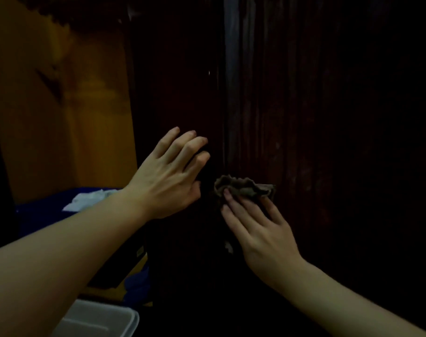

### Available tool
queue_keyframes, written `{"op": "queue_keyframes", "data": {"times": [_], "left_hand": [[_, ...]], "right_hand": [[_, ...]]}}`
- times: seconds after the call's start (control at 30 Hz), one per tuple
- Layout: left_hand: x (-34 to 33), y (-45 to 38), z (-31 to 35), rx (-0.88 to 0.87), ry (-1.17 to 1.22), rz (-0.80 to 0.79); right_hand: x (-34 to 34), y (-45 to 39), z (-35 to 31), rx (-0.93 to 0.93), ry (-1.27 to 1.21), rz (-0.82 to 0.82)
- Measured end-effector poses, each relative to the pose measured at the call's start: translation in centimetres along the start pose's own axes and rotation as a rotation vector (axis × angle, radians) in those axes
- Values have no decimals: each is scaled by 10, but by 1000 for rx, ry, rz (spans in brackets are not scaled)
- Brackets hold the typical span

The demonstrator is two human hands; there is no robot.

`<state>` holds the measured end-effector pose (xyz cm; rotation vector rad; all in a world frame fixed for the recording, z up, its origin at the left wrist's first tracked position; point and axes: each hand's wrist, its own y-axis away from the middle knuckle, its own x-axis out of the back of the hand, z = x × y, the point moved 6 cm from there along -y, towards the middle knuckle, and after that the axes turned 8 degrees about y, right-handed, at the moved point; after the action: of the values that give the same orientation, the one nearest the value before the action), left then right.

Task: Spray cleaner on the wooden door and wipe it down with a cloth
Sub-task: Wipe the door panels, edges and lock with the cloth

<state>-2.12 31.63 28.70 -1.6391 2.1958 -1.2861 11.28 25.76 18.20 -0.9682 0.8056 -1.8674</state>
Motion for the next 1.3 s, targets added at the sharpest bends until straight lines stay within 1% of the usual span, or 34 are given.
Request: {"op": "queue_keyframes", "data": {"times": [0.07, 0.2, 0.27, 0.33, 0.4, 0.47, 0.53, 0.6, 0.7, 0.77, 0.83, 0.93, 1.0, 1.07, 1.13, 1.2, 1.27, 1.3], "left_hand": [[8, -17, -13, 18, -7, -2], [26, -51, -42, 32, -8, 5], [34, -67, -55, 63, -6, 27], [42, -84, -67, 129, 8, 61], [48, -99, -78, 208, 32, 77], [54, -114, -90, 248, 31, 73], [60, -126, -100, 256, 22, 80], [66, -135, -108, 255, 19, 103], [75, -145, -114, 249, 24, 137], [78, -150, -117, 249, 28, 157], [79, -152, -118, 256, 42, 170], [78, -156, -114, 268, 44, 166], [78, -159, -112, 279, 32, 147], [81, -167, -110, 278, 24, 152], [85, -178, -108, 264, 27, 183], [89, -193, -102, 248, 37, 200], [91, -208, -95, 244, 54, 197], [91, -215, -92, 250, 66, 197]], "right_hand": [[10, -34, 22, -28, 13, 25], [40, -136, 72, -172, 28, 99], [47, -157, 80, -198, 18, 110], [48, -151, 78, -189, 8, 119], [45, -137, 71, -116, 23, 73], [47, -140, 79, -38, 45, 38], [56, -170, 99, -37, 68, 38], [70, -215, 124, -95, 119, 73], [83, -270, 151, -159, 141, 22], [84, -271, 154, -177, 143, 54], [80, -245, 141, -156, 129, 86], [64, -187, 113, -54, 79, 20], [62, -170, 109, -1, 56, -11], [65, -187, 126, -10, 73, -19], [83, -222, 164, -155, 113, 32], [99, -250, 208, -285, 121, 2], [102, -246, 229, -286, 137, -15], [102, -232, 231, -264, 169, 16]]}}
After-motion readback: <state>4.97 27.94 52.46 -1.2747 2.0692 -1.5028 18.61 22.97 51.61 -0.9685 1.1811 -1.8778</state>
